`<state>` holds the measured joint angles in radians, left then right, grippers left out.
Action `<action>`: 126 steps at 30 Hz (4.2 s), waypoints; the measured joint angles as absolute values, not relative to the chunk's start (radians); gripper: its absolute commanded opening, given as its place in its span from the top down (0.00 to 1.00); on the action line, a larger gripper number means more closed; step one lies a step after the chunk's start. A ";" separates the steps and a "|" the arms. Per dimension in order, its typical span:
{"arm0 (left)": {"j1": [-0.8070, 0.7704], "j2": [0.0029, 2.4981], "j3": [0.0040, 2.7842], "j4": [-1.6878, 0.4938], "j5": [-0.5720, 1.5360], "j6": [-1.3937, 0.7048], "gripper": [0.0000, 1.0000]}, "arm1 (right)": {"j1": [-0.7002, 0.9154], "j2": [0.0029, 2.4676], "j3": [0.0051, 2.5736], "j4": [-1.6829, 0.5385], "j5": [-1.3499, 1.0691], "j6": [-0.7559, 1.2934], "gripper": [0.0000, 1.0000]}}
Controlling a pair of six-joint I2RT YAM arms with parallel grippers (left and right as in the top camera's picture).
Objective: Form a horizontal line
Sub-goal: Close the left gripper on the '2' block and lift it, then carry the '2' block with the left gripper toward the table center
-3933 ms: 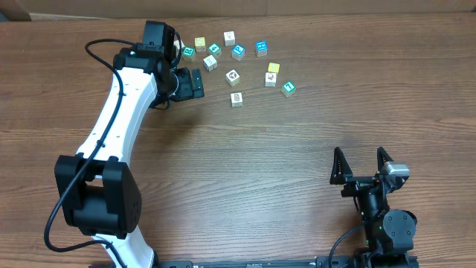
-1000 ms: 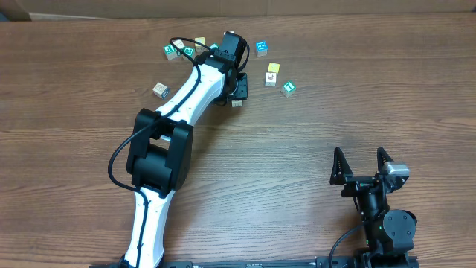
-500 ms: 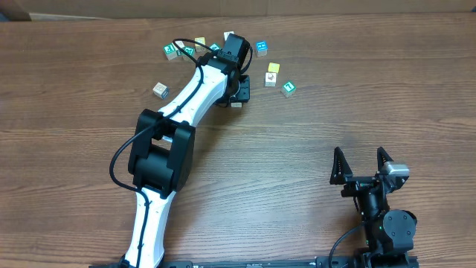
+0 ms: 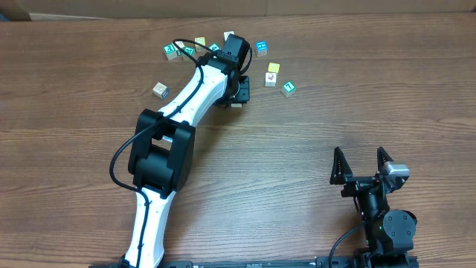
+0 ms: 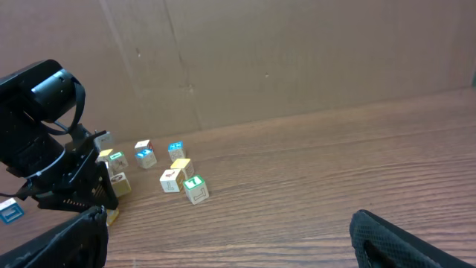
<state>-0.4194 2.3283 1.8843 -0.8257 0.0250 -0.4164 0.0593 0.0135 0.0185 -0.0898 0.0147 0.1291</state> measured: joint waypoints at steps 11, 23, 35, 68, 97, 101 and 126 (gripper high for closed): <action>-0.419 2.328 1.884 -0.838 0.025 -0.416 0.73 | 0.059 0.014 0.019 -0.090 0.015 0.130 0.00; -0.419 2.283 1.884 -0.928 0.009 -0.425 0.77 | 0.060 0.014 0.019 -0.090 0.015 0.130 0.00; -0.419 1.972 1.884 -1.097 -0.043 -0.481 0.96 | 0.059 0.014 0.019 -0.089 0.015 0.129 0.00; -0.419 1.943 1.884 -1.145 -0.042 -0.481 0.80 | 0.059 0.014 0.019 -0.090 0.015 0.130 0.00; -0.419 1.943 1.884 -1.147 -0.042 -0.481 0.81 | 0.059 0.014 0.019 -0.089 0.015 0.130 0.00; -0.419 1.943 1.884 -1.153 -0.038 -0.481 0.82 | 0.060 0.014 0.019 -0.090 0.015 0.130 0.00; -0.462 1.959 1.884 -1.250 -0.034 -0.568 0.96 | 0.060 0.014 0.019 -0.090 0.015 0.130 0.00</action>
